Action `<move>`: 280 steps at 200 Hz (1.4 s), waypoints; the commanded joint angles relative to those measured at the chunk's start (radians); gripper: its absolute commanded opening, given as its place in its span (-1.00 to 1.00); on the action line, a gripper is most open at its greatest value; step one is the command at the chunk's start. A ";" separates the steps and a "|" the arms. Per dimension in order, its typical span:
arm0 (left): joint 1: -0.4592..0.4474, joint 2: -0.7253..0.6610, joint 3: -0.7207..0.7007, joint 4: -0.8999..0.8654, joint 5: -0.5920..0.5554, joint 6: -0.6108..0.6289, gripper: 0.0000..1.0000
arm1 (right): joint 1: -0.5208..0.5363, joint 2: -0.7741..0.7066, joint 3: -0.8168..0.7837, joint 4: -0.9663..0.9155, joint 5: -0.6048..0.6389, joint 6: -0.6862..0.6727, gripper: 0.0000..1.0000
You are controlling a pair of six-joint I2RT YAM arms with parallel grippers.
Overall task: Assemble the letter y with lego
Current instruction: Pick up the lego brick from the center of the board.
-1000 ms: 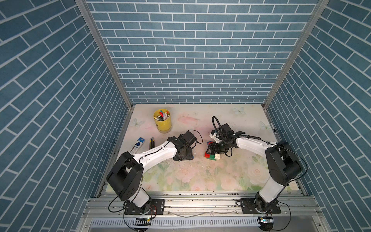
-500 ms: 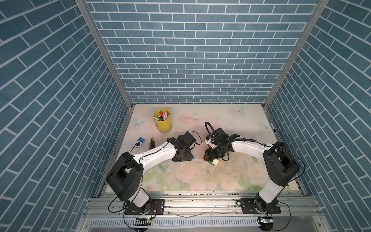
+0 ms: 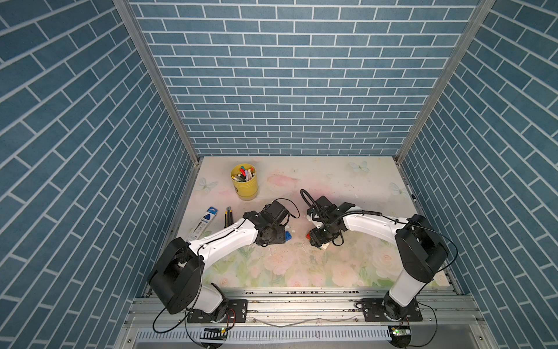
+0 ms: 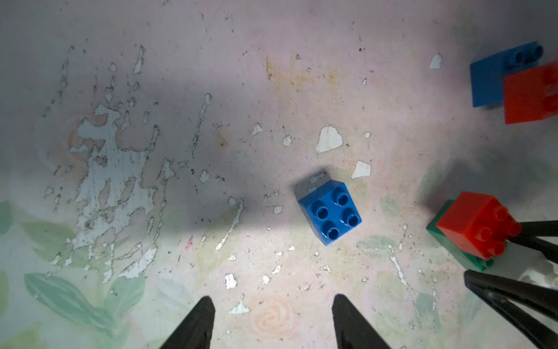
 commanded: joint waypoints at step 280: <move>0.252 -0.275 -0.303 0.164 0.304 -0.016 0.28 | 0.126 0.188 0.381 -0.220 0.086 0.080 -0.41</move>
